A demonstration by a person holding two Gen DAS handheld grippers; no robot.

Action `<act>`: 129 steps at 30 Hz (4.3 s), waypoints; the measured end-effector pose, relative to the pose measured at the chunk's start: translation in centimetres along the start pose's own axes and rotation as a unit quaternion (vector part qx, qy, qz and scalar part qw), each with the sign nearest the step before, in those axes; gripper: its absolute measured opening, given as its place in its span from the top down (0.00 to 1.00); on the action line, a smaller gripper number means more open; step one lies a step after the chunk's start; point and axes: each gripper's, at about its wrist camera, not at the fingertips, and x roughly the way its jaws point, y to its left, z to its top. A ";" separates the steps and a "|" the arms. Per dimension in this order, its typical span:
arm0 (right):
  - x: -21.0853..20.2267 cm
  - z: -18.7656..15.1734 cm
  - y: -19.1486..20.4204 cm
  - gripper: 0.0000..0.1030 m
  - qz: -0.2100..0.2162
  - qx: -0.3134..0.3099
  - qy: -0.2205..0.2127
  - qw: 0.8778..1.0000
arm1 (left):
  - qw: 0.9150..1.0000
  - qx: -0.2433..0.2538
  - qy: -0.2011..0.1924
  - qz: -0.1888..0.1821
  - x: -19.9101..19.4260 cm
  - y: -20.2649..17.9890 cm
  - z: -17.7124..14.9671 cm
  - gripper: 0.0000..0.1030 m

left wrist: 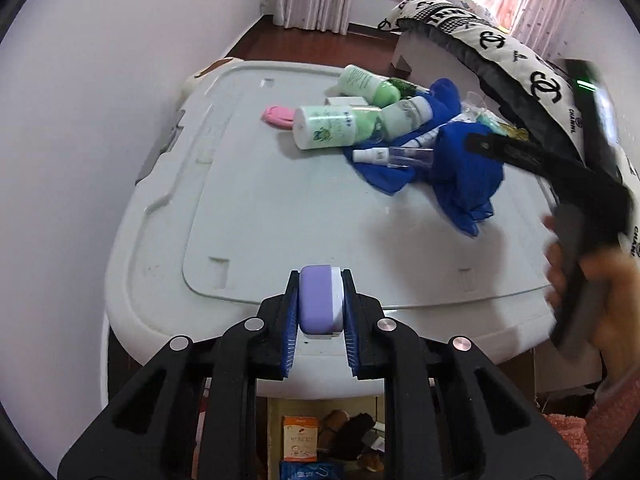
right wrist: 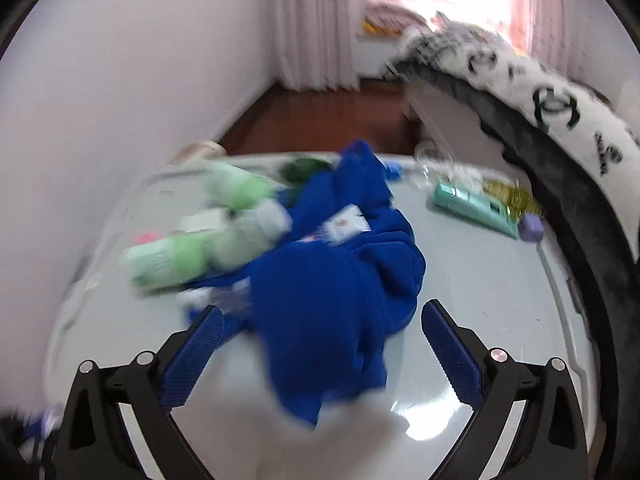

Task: Collect trash
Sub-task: 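Grasp the blue cloth with the right tool while the left grasps the lilac cap, then drop the blue cloth and lilac cap into the cardboard box, then grasp the clear spray bottle with the right tool while the left grasps the white ointment tube, then lower the spray bottle and ointment tube into the cardboard box and open both tools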

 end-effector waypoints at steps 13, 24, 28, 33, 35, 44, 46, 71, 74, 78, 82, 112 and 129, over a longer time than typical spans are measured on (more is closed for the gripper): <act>-4.7 1.6 -4.2 0.89 0.068 0.100 0.000 0.993 | 1.000 0.005 -0.011 -0.026 -1.2 0.0 -0.4 0.82; -27.4 0.4 -4.4 0.95 0.079 -0.002 -0.187 0.979 | 0.998 0.038 -0.055 -0.016 -4.5 -1.0 -0.5 0.82; -33.7 -2.0 -5.4 0.95 0.111 -0.008 -0.221 0.969 | 0.997 0.044 -0.063 -0.025 -7.4 -1.4 -1.2 0.82; -38.1 -7.6 -5.2 0.95 0.120 -0.040 -0.223 0.967 | 0.994 0.095 -0.046 -0.040 -11.3 -2.1 -5.3 0.82; -38.5 -10.0 -5.2 0.95 0.123 -0.050 -0.208 0.969 | 0.992 0.115 -0.034 -0.043 -12.4 -2.3 -7.3 0.82; -28.7 -21.0 -3.8 0.89 0.148 -0.047 -0.016 0.988 | 0.981 0.132 0.136 -0.036 -5.9 -2.8 -16.0 0.61; -24.7 -23.1 -3.9 0.56 0.120 -0.032 0.032 0.992 | 0.975 0.122 0.181 -0.039 -2.8 -2.8 -17.6 0.23; -9.0 -9.6 7.0 0.35 0.139 -0.127 0.045 0.981 | 0.998 -0.017 0.015 0.066 -3.8 4.9 -6.5 0.16; -5.0 -6.8 10.1 0.35 0.135 -0.149 0.055 0.978 | 0.998 -0.032 0.031 0.036 -3.5 5.1 -6.7 0.16; 0.2 -4.5 12.4 0.36 0.107 -0.150 0.078 0.980 | 0.999 -0.030 0.037 0.012 -2.8 3.9 -6.2 0.16; 4.4 -4.6 12.6 0.54 0.094 -0.128 0.134 0.978 | 0.999 -0.008 0.044 0.003 -2.2 2.8 -6.3 0.16; -16.3 -13.9 -8.8 0.77 0.175 0.068 -0.032 0.982 | 0.994 -0.034 0.100 0.015 11.3 -11.8 4.5 0.47; -17.3 -15.7 -6.6 0.77 0.185 0.044 -0.019 0.981 | 0.996 0.079 0.042 -0.021 -1.8 -7.9 -3.1 0.78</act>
